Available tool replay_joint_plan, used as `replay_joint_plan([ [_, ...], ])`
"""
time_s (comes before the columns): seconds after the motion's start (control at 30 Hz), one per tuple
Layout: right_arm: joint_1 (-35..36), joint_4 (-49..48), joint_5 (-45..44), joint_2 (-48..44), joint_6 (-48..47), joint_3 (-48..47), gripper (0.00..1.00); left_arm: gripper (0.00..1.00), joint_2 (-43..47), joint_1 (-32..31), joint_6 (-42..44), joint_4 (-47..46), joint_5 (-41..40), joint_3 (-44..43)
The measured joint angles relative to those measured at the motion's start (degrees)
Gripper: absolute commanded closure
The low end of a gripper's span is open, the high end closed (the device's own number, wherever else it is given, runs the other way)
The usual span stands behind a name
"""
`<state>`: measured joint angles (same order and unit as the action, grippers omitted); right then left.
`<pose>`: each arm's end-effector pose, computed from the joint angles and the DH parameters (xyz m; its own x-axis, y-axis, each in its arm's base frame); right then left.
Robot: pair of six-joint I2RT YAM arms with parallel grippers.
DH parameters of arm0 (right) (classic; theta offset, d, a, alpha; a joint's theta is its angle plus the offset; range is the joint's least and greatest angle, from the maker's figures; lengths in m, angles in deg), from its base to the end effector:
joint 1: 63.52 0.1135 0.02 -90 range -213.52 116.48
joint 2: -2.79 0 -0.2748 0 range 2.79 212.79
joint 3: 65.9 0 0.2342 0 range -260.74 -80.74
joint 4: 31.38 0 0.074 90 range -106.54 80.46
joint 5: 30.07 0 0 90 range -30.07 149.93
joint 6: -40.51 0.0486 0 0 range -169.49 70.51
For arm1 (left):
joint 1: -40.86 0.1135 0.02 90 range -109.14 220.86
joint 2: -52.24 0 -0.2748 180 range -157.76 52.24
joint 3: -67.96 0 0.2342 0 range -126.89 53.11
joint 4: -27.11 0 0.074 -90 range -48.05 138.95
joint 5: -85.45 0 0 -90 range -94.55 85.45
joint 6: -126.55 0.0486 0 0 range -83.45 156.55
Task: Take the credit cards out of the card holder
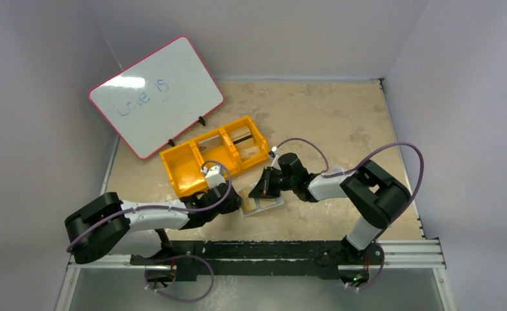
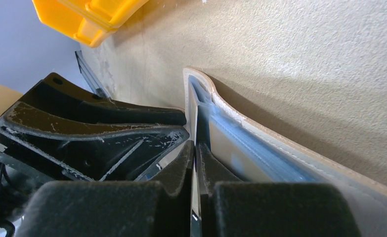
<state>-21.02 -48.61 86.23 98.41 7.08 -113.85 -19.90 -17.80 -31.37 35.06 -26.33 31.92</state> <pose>0.2110 0.2226 0.1543 -0.9463 0.1477 -0.2876 -0.1771 0.5076 0.8432 0.1249 -0.1705 0.1542 -0.7424 -0.4354 -0.5092 -0.0891 0.8175 -0.5690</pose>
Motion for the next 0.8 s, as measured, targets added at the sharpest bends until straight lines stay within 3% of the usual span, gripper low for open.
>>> replay_joint_plan([
  [0.17,-0.20,0.09,-0.24,-0.04,-0.02,0.07,0.88,0.86,-1.01,-0.37,-0.07,2.16,-1.84,-0.46],
  [0.3,-0.15,0.57,-0.20,-0.04,0.00,0.13,0.76,0.89,-2.40,-0.50,0.02,2.25,-2.25,-1.16],
  [0.8,-0.15,8.66,-4.66,-7.26,-0.24,0.76,0.70,0.97,-5.79,-0.83,0.04,1.38,-3.43,-3.26],
])
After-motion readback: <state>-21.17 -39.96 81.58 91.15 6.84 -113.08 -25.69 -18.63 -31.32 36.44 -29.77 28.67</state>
